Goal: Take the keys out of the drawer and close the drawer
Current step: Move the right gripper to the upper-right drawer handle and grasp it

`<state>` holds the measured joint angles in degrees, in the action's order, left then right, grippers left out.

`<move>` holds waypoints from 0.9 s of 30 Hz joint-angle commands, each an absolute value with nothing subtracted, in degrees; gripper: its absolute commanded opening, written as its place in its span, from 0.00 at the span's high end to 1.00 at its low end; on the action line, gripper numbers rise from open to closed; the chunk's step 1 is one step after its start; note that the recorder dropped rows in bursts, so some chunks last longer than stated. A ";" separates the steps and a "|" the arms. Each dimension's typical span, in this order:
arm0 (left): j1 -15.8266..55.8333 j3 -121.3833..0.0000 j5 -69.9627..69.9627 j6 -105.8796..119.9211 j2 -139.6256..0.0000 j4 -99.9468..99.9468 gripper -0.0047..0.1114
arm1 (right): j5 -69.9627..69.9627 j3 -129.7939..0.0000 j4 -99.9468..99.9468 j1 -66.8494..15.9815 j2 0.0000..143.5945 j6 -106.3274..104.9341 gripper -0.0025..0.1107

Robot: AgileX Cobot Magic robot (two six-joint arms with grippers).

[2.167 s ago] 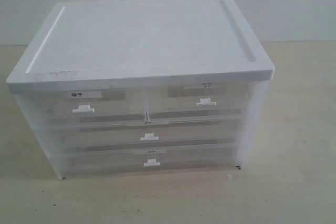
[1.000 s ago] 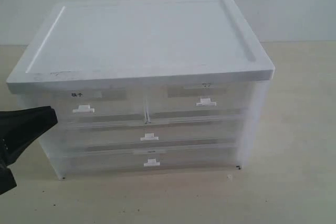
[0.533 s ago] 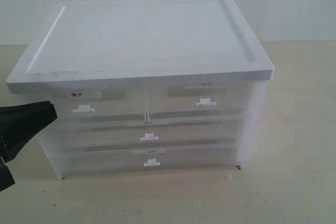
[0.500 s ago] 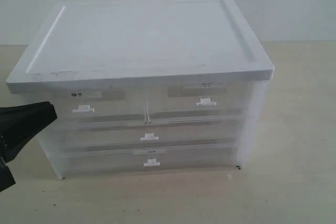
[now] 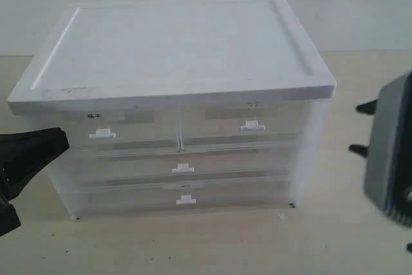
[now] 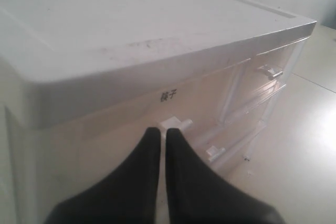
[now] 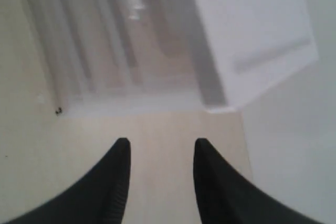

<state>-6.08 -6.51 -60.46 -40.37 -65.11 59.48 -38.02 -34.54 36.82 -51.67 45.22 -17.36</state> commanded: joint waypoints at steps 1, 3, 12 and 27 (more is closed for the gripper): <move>-6.17 -6.27 -61.04 -40.14 -65.33 58.86 0.92 | -29.35 -30.27 46.65 -55.94 50.47 -8.12 0.67; -6.17 -6.27 -61.43 -40.14 -65.33 58.86 0.92 | -28.87 -30.29 51.89 -57.47 53.85 -3.22 0.67; -6.17 -6.27 -61.66 -40.14 -65.33 58.86 0.92 | -29.10 -30.39 72.95 -64.33 64.07 15.41 0.67; -6.17 -6.27 -61.66 -40.14 -65.33 59.35 0.92 | -37.12 -30.39 95.42 -66.41 73.49 35.68 0.67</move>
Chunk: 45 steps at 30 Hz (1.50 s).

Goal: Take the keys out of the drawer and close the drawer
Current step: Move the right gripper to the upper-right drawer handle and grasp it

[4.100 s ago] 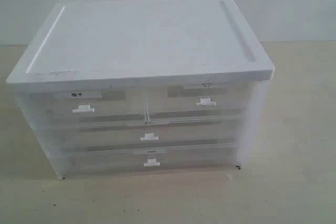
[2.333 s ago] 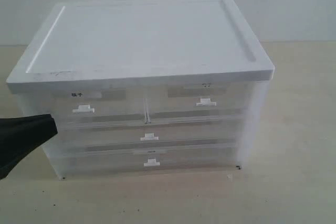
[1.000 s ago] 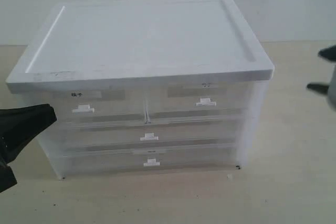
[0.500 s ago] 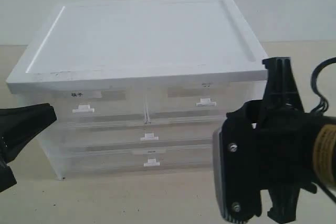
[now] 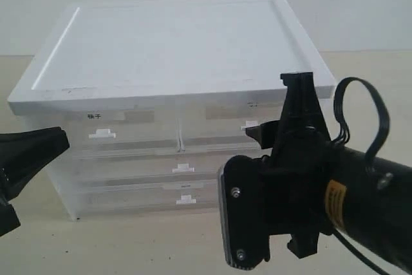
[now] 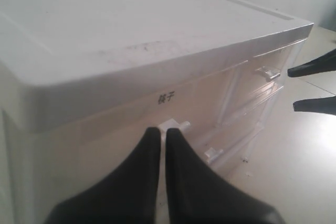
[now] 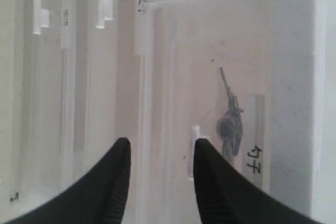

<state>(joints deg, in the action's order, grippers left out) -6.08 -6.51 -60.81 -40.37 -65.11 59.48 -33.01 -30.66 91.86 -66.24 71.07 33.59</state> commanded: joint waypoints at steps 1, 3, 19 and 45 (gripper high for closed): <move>-6.17 -6.27 -61.66 -40.14 -65.33 59.67 0.92 | -40.86 -30.39 98.54 -66.41 74.92 39.79 0.67; -6.17 -6.27 -61.66 -40.65 -65.33 59.93 0.92 | -42.39 -30.39 99.95 -66.41 75.56 42.28 0.67; -6.17 -6.27 -61.40 -40.63 -65.33 60.57 0.92 | -42.77 -30.39 99.95 -66.26 75.56 43.80 0.98; -6.17 -6.27 -60.18 -40.63 -65.33 60.44 0.92 | -51.31 -30.39 93.50 -75.10 75.45 42.40 0.63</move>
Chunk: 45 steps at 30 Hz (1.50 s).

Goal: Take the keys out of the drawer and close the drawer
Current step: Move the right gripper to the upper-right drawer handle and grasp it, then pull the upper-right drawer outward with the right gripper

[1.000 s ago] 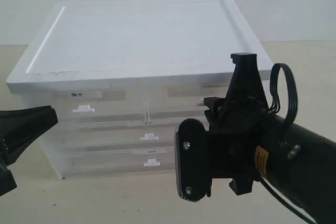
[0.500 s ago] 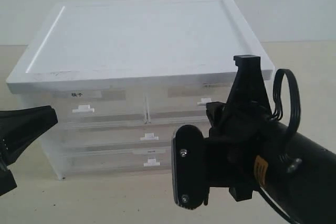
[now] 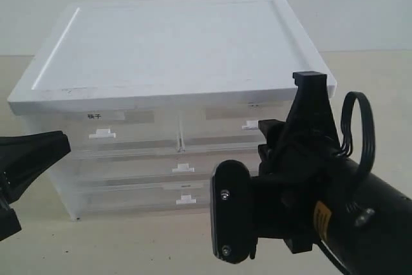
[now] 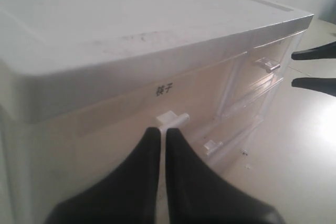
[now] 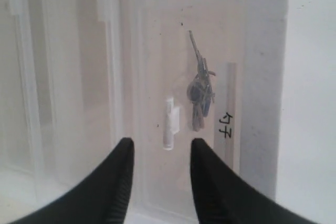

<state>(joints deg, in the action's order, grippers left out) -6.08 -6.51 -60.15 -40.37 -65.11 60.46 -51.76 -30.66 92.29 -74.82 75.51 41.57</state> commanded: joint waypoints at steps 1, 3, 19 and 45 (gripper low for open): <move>-6.17 -6.27 -60.18 -40.63 -65.33 60.44 0.92 | -51.31 -30.39 93.82 -75.10 75.58 42.87 0.64; -6.17 -6.27 -60.18 -40.63 -65.33 60.44 0.92 | -50.28 -30.39 94.22 -74.41 75.58 43.66 0.65; -6.17 -6.27 -60.18 -40.63 -65.33 60.45 0.92 | -48.71 -30.39 99.71 -72.95 79.26 48.77 0.65; -6.17 -6.27 -60.16 -39.94 -65.33 59.56 0.92 | -47.86 -30.39 97.98 -69.49 81.29 49.27 0.98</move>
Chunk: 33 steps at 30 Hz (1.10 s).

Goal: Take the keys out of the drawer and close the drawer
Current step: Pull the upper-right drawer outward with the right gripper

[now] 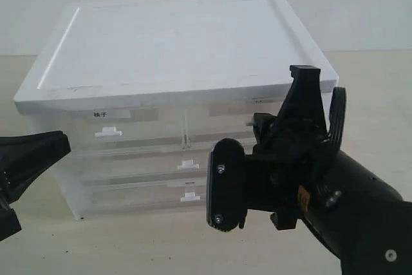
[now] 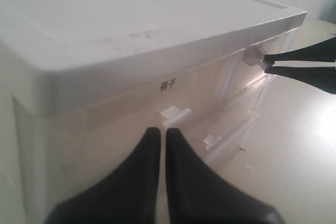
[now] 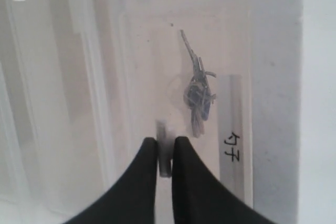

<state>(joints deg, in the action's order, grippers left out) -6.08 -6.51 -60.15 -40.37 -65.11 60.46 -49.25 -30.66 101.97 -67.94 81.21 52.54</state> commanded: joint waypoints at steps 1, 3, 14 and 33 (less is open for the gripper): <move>-6.17 -6.27 -60.05 -39.76 -65.33 59.30 0.92 | -48.00 -30.39 97.32 -70.36 81.29 48.83 0.98; -6.17 -6.27 -59.96 -39.36 -65.33 58.79 0.92 | -49.07 -30.39 94.82 -72.01 81.29 47.62 0.98; -6.17 -6.27 -59.54 -38.94 -65.33 57.62 0.92 | -55.48 -30.39 87.44 -78.57 81.29 43.70 0.98; -6.17 -6.27 -59.54 -38.94 -65.33 57.62 0.92 | -60.88 -30.39 81.57 -87.92 81.29 42.81 0.98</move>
<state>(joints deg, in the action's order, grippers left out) -6.08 -6.51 -60.01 -39.31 -65.11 58.39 -63.05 -30.76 84.06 -86.36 81.11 43.03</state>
